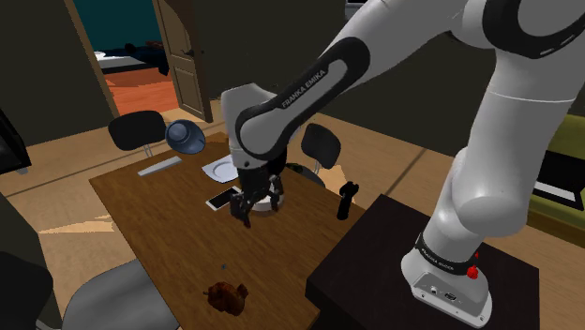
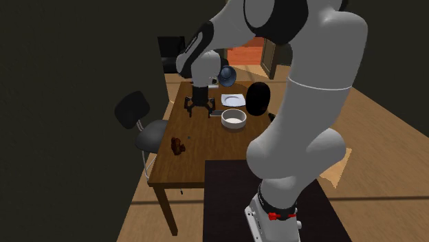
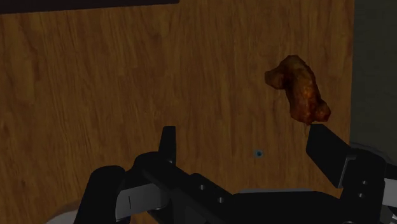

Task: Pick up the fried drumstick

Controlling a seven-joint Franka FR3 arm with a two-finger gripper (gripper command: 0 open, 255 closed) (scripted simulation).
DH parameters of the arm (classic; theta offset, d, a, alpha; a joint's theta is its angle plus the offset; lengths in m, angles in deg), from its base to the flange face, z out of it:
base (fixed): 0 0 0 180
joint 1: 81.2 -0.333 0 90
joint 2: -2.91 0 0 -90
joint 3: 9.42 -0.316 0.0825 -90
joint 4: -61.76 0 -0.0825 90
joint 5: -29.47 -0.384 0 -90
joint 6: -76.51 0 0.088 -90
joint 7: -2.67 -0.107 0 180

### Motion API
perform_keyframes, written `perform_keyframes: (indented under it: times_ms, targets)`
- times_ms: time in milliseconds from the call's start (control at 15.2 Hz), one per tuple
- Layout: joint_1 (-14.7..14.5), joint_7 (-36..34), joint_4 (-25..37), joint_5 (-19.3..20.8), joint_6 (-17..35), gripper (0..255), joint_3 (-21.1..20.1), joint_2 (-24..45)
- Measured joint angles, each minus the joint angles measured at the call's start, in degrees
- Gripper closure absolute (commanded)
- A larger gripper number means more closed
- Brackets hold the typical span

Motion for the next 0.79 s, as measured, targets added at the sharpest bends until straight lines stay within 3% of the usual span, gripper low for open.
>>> perform_keyframes:
  times_ms: [792]
  targets:
    - [-7.67,-7.79,18.99,6.66,4.49,0,-0.44,26.51]
